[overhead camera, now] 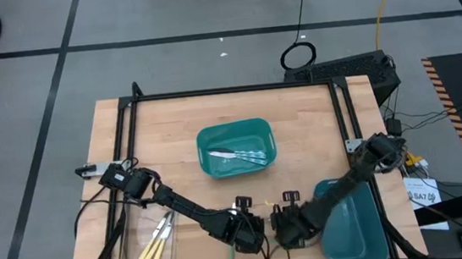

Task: Sort silverware by color (type)
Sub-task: Put the top green knife into the blue bin

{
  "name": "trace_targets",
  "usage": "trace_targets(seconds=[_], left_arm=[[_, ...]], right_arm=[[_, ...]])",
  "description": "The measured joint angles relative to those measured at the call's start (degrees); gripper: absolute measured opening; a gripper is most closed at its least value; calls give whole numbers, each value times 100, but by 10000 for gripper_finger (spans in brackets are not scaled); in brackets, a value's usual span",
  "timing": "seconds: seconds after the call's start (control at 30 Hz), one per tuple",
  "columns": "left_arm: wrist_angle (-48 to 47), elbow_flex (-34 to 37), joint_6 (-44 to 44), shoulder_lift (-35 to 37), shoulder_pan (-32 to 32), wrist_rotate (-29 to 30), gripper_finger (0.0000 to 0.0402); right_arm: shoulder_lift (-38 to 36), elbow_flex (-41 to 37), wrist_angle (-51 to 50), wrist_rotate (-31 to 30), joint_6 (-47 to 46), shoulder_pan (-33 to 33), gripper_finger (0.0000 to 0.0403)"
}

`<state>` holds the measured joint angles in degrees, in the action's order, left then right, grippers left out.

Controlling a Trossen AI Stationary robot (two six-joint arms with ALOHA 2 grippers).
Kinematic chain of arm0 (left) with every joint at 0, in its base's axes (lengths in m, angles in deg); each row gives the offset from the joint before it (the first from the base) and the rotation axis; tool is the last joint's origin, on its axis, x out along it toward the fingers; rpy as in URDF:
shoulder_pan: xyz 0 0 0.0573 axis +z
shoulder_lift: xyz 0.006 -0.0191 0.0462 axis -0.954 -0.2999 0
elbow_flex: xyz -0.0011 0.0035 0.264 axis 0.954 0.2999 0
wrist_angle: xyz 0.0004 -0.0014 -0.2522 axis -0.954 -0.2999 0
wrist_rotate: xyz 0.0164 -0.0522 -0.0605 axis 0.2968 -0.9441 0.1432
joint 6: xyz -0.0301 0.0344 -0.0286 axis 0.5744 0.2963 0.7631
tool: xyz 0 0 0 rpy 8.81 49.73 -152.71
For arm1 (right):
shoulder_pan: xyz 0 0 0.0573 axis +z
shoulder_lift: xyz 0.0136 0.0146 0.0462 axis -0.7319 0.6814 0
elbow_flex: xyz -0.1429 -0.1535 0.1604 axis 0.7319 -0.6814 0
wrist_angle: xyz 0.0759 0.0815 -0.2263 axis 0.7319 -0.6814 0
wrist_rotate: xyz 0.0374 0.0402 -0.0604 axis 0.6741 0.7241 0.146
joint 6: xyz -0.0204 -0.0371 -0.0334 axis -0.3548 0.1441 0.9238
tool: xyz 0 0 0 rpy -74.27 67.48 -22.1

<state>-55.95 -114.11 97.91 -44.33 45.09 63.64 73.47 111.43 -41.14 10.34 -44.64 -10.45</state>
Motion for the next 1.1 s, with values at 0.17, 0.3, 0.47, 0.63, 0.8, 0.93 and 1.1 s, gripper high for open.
trace_targets(seconds=[0.17, 0.3, 0.47, 0.63, 0.8, 0.93, 1.1], left_arm=[[11, 0, -26, -5, 2, -47, 9], [20, 0, -26, -13, 4, -54, 8], [34, 3, 57, -14, 6, -69, 9], [-101, -94, 371, 8, 4, -60, 39], [-781, -626, 365, 2, -224, 92, 93], [-1677, -1217, 530, 11, -478, 529, 124], [-3105, -1989, 1229, 18, -755, 1288, 132]], right_arm=[[-2, 210, -54, -131, 48, 59, 132], [-2, 201, -54, -274, -24, 61, 154], [-6, 197, -47, -212, -207, 19, 99], [-7, 245, -50, 127, -263, 15, 22], [35, 722, -740, 245, -474, 59, 32], [13, 1430, -1483, 346, -536, 121, 23], [15, 2490, -2545, 555, -790, 224, 23]])
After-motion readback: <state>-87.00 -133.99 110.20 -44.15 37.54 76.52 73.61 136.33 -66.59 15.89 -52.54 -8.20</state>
